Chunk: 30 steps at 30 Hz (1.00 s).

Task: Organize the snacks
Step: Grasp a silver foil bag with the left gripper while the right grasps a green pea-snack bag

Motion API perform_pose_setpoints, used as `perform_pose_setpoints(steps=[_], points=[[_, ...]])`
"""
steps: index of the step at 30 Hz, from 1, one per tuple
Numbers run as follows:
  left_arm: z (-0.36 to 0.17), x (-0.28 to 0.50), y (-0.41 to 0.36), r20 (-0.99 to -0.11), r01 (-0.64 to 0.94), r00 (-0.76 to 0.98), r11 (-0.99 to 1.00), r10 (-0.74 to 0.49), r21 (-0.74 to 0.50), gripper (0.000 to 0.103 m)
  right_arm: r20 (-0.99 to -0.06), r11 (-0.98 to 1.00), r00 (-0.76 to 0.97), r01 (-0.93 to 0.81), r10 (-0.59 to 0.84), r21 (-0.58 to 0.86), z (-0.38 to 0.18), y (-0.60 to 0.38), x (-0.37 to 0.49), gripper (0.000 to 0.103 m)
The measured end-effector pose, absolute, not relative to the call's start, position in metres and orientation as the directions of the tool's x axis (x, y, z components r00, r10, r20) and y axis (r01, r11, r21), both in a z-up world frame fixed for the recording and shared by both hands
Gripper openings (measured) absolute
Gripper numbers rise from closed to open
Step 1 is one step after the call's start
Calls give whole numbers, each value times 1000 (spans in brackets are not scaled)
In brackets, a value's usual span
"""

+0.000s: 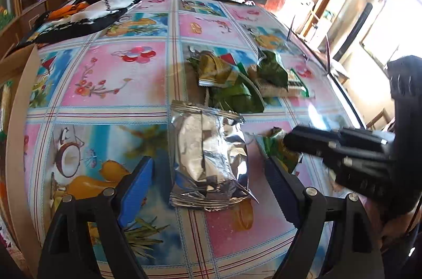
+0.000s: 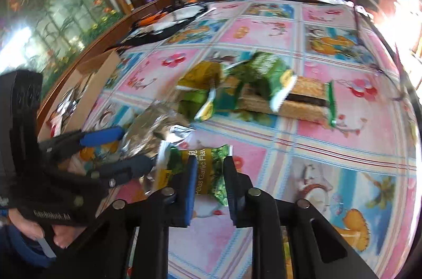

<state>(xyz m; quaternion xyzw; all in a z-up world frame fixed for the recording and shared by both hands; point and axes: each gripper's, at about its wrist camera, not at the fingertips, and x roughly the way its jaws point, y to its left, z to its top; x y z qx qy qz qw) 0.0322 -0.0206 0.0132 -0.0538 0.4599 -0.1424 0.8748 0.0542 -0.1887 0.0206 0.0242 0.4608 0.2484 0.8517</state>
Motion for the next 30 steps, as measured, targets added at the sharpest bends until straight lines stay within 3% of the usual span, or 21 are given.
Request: perform_pose_setpoints(steps=[8, 9, 10, 11, 13, 15, 16, 25, 29, 30], points=[[2, 44, -46, -812, 213, 573, 977, -111, 17, 81, -758, 892, 474, -290, 449, 346, 26, -215, 63, 20], [3, 45, -44, -811, 210, 574, 978, -114, 11, 75, -745, 884, 477, -295, 466, 364, 28, -216, 62, 20], [4, 45, -42, -805, 199, 584, 980, -107, 14, 59, -738, 878, 478, -300, 477, 374, 30, -217, 62, 21], [5, 46, -38, -801, 186, 592, 982, -95, 21, 58, -725, 867, 477, -306, 496, 392, 31, -217, 62, 21], [6, 47, -30, -801, 172, 589, 985, -106, -3, 57, -708, 851, 473, -314, 525, 421, 31, -215, 63, 28], [6, 48, -25, -803, 156, 588, 988, -101, -9, 57, -693, 840, 475, -310, 542, 445, 28, -213, 67, 44], [6, 48, -25, -803, 152, 588, 988, -102, -14, 57, -682, 829, 471, -313, 560, 464, 26, -211, 71, 46], [7, 47, -8, -800, 107, 593, 994, -87, -29, 57, -739, 808, 335, -329, 584, 489, 8, -197, 77, 48], [7, 48, -5, -801, 96, 593, 995, -87, -37, 57, -751, 791, 292, -392, 592, 470, 16, -198, 60, 54], [7, 48, -5, -801, 97, 593, 995, -87, -37, 57, -747, 794, 308, -393, 589, 464, 18, -199, 59, 60]])
